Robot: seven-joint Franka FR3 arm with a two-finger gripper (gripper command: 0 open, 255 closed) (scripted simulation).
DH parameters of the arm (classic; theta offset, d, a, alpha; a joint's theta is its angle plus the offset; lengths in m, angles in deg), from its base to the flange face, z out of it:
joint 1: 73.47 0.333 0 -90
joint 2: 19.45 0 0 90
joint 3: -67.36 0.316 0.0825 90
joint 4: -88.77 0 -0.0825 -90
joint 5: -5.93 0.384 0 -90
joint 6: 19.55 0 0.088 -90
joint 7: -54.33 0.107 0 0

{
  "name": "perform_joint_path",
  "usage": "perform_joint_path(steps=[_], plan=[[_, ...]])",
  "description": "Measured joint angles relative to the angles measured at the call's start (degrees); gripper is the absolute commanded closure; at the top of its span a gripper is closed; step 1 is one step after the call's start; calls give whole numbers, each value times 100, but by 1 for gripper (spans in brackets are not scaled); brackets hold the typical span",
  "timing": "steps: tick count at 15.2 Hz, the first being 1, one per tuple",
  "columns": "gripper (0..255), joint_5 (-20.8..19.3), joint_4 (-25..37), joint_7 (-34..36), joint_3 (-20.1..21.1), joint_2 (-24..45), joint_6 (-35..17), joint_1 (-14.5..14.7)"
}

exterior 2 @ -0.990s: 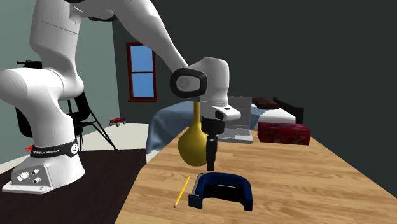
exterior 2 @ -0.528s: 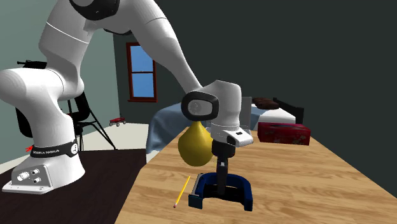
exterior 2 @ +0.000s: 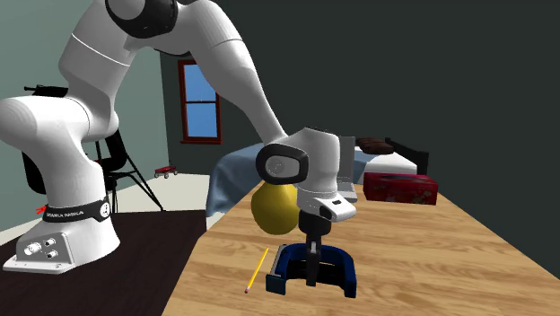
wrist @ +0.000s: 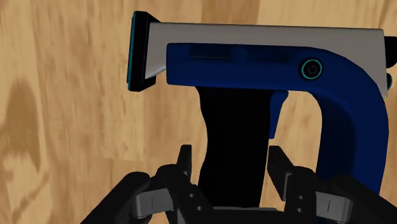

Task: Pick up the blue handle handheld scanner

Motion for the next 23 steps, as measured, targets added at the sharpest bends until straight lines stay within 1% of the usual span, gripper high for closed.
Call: perform_joint_path(steps=[10,23], plan=[[255,0,-9,2,-1,-24,9,2],[255,-54,-170,37,-47,-847,677,38]])
